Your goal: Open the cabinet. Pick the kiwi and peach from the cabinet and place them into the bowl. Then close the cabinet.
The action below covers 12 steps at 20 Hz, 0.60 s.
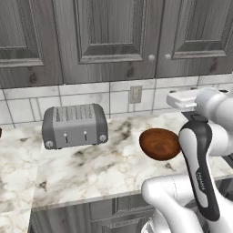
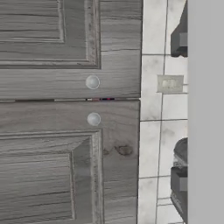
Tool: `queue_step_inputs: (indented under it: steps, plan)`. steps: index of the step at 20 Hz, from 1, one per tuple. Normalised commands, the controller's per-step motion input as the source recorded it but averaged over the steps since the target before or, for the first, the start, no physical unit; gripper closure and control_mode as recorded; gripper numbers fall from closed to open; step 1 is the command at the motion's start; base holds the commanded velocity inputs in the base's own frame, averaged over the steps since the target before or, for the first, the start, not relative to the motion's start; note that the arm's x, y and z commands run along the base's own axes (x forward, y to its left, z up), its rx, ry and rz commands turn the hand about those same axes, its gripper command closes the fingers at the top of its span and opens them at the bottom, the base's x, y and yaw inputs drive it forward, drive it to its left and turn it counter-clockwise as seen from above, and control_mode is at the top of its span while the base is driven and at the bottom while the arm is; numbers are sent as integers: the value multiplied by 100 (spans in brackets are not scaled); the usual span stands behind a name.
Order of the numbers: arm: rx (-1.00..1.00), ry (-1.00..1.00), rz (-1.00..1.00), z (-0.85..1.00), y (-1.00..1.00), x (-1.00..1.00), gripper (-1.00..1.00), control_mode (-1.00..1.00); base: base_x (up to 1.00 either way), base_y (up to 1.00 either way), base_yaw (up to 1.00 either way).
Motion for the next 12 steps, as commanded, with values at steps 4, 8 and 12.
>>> queue_step_inputs:
  steps: [4, 8, 12]
  plan:
    - [1, -30, 0, 25, 0, -21, -100, -100, 0, 0, 0]
    - [0, -22, 0, 17, 0, -8, -100, -100, 0, 0, 0]
    - [0, -13, 0, 8, 0, 0, -100, -100, 0, 0, 0]
